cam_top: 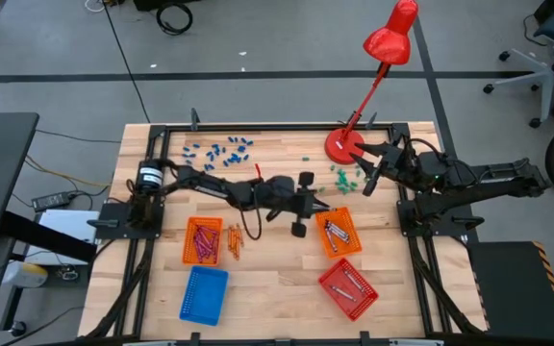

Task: Sort crayons
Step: Put the black crayon into the right orange bin

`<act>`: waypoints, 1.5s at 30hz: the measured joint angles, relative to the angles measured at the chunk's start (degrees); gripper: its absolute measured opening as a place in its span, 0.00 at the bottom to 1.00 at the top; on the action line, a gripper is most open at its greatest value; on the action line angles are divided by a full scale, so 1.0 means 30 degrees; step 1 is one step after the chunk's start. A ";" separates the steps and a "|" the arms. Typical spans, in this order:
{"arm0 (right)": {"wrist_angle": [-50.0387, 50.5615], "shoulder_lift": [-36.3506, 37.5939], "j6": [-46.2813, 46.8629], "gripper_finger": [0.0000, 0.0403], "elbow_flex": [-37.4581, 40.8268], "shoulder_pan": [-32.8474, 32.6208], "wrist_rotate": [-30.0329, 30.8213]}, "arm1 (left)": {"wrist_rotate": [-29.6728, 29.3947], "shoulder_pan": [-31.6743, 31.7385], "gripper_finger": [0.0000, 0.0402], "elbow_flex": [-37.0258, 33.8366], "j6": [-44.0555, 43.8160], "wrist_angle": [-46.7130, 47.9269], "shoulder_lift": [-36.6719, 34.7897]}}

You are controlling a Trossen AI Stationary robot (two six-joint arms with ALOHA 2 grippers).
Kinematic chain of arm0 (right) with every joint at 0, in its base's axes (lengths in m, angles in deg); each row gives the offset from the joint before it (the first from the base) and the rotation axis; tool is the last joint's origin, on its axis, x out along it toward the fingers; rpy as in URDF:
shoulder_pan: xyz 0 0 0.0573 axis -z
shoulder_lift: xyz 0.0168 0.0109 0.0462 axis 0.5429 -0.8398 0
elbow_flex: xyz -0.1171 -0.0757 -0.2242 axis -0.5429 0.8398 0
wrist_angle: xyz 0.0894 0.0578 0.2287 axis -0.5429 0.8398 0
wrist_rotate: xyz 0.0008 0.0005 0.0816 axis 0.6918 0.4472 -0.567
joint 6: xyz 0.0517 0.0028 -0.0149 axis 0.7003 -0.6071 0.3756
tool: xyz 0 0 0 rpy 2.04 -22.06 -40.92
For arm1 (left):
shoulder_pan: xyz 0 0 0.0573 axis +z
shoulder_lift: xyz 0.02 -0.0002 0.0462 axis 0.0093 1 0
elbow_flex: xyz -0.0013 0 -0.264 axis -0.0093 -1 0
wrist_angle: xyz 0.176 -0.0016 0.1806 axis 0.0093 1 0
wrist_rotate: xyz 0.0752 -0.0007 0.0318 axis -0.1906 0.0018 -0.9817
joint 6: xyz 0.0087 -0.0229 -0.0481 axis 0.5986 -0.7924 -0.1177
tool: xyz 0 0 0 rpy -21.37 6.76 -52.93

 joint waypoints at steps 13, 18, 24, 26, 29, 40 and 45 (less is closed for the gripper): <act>-0.0022 -0.0004 0.0087 0.35 0.0000 0.0000 -0.0123 | 0.1120 -0.0810 0.11 0.0152 -0.0436 -0.5985 0.3106; -0.0140 -0.0007 0.0087 0.35 -0.0002 0.0000 -0.0138 | 0.1075 -0.0955 0.11 0.1674 -0.0841 -0.5888 0.4525; -0.0146 -0.0015 0.0087 0.35 -0.0003 0.0000 -0.0146 | 0.1100 -0.1175 0.11 0.3361 0.1537 -0.3352 0.5087; -0.0138 -0.0015 0.0087 0.35 0.0000 0.0000 -0.0146 | 0.1085 -0.1150 0.11 0.3784 0.2400 -0.1976 0.5083; -0.0138 -0.0022 0.0087 0.35 0.0000 0.0000 -0.0146 | 0.1075 -0.1121 0.11 0.4146 0.3250 -0.0783 0.5091; -0.0138 -0.0022 0.0089 0.35 0.0000 0.0000 -0.0160 | 0.1006 -0.1084 0.28 0.4179 0.4248 0.0916 0.5085; -0.0128 -0.0140 0.0087 0.35 0.0000 0.0000 -0.0212 | -0.1603 -0.1281 0.30 0.4175 0.5128 0.0856 0.4988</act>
